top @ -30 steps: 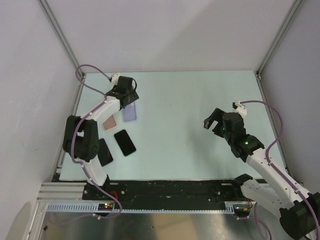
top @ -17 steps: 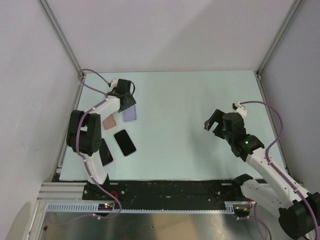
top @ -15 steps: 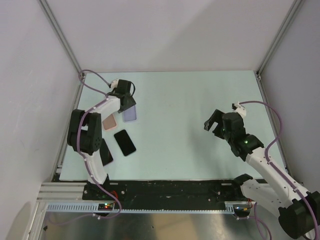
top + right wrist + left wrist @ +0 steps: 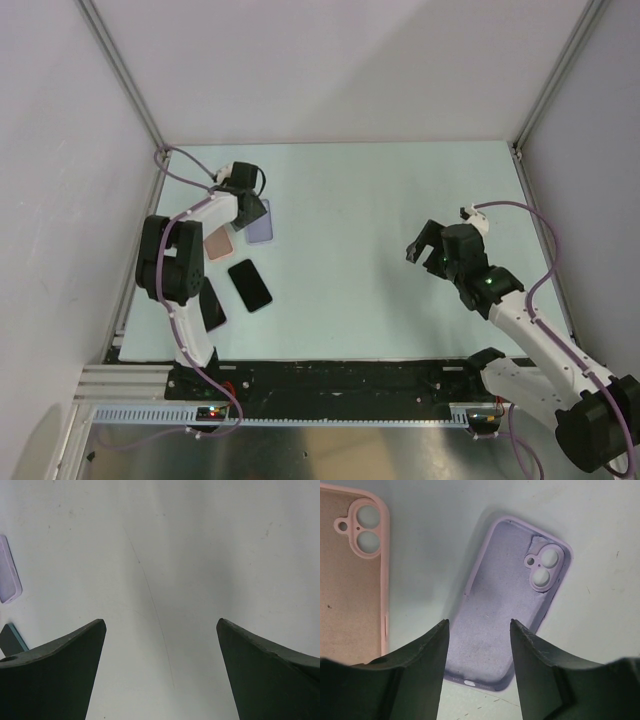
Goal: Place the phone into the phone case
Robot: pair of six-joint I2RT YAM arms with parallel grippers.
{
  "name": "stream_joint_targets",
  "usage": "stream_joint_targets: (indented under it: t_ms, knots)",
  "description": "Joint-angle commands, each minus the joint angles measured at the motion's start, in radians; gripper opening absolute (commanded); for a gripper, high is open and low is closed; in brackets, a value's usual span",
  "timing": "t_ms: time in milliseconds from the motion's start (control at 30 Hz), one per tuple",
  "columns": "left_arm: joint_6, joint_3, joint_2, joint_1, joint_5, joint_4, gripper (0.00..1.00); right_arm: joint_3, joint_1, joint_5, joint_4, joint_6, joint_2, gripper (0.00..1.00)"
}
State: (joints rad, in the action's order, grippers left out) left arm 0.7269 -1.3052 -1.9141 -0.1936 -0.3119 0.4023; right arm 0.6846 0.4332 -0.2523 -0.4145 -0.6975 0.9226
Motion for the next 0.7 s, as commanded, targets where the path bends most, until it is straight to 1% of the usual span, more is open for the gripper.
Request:
stream_joint_targets:
  t_ms: [0, 267, 533, 600, 667]
  knots:
    - [0.031, -0.013, -0.019, 0.005, 0.015, 0.013, 0.56, 0.004, -0.005, 0.004, 0.005, 0.013, 0.007, 0.99]
    - [0.128, 0.007, -0.04, 0.01, 0.045, 0.038, 0.52, 0.004, -0.006, 0.007, -0.004, 0.021, 0.01, 1.0]
    - [0.144, 0.038, -0.009, 0.013, 0.048, 0.041, 0.47, 0.003, -0.015, 0.014, -0.012, 0.029, 0.01, 0.99]
    - [0.145, 0.052, 0.017, 0.013, 0.038, 0.045, 0.49, 0.0, -0.015, 0.019, -0.011, 0.028, 0.009, 0.99]
    - [0.137, 0.059, 0.037, 0.013, 0.027, 0.046, 0.56, -0.004, -0.015, 0.021, -0.009, 0.027, 0.007, 1.0]
